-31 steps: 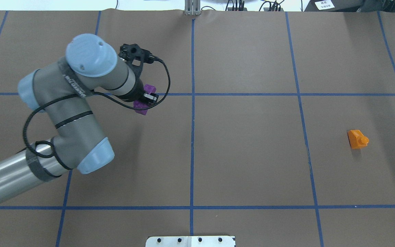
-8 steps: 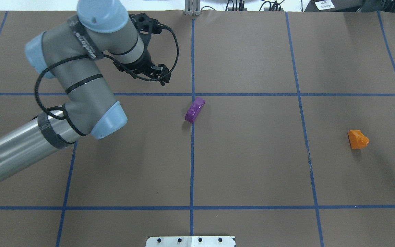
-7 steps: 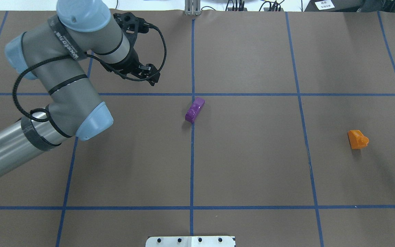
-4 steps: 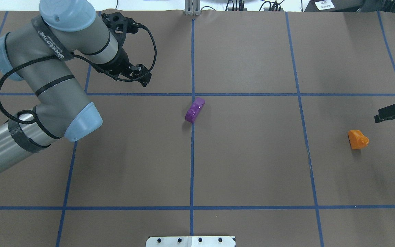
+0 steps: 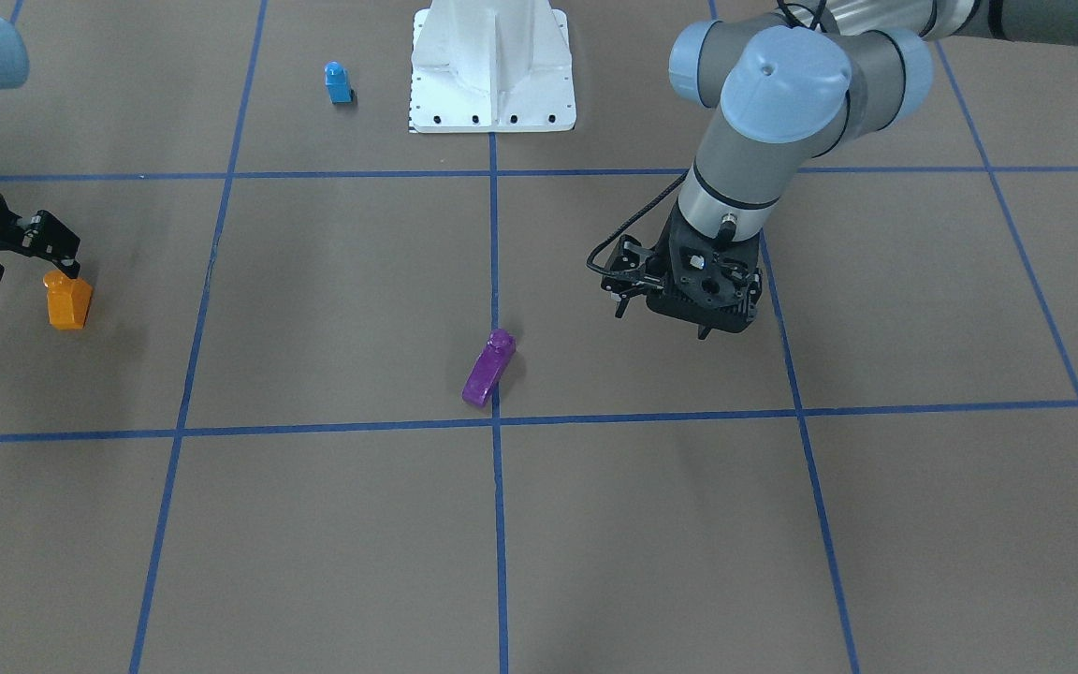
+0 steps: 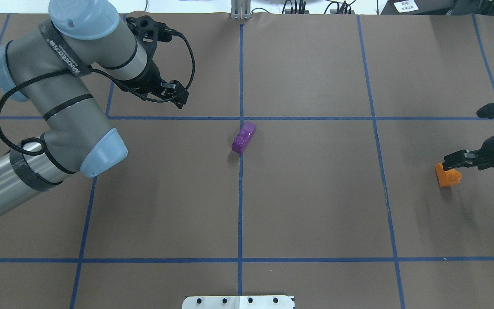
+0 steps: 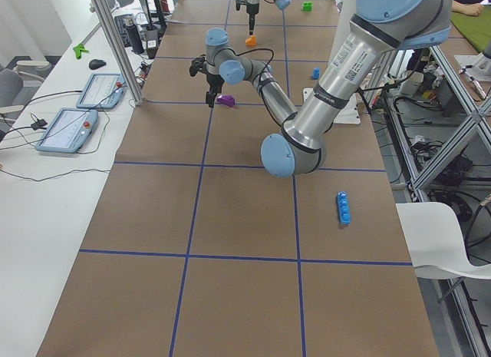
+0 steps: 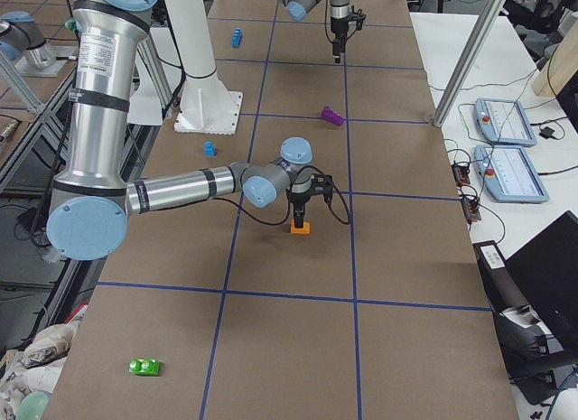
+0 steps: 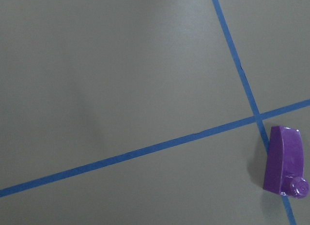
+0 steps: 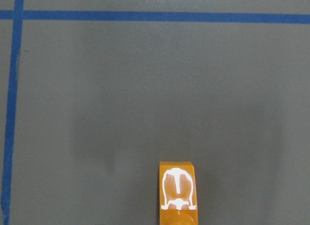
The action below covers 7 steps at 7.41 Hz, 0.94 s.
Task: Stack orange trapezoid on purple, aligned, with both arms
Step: 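Open the left gripper and withdraw it while the right gripper reaches the orange trapezoid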
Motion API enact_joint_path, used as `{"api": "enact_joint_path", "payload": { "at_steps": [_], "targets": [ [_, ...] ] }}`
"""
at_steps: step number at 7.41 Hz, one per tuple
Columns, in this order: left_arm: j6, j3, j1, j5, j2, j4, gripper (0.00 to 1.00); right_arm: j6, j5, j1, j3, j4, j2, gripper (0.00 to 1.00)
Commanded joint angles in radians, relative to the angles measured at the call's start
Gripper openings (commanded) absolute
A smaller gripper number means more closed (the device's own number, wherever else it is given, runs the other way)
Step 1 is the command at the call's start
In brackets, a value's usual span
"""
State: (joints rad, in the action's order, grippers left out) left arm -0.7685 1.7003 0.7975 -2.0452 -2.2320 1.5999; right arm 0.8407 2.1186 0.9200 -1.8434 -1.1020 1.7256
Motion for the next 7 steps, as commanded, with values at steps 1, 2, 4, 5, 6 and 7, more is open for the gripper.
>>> {"api": "enact_joint_path", "payload": {
  "at_steps": [1,2,4,5,6,7],
  "targets": [
    [0.000,-0.002,-0.001,0.000,0.000,0.000,1.00,0.028,-0.005,-0.047,0.059,0.014,-0.038,1.00],
    [0.000,-0.004,-0.001,-0.001,0.000,0.002,1.00,0.028,-0.005,-0.053,0.088,0.014,-0.052,1.00],
    [0.000,-0.005,-0.004,0.000,0.000,0.000,1.00,0.021,-0.005,-0.055,0.108,0.014,-0.055,1.00],
    [0.000,-0.005,-0.004,0.000,0.002,0.000,1.00,0.015,-0.005,-0.055,0.112,0.016,-0.057,0.94],
    [0.000,-0.008,-0.004,0.000,0.002,0.002,1.00,0.014,-0.002,-0.055,0.113,0.016,-0.057,0.83],
    [0.000,-0.008,-0.004,0.000,0.002,0.002,1.00,0.014,0.001,-0.053,0.112,0.014,-0.055,0.73]
  ]
}}
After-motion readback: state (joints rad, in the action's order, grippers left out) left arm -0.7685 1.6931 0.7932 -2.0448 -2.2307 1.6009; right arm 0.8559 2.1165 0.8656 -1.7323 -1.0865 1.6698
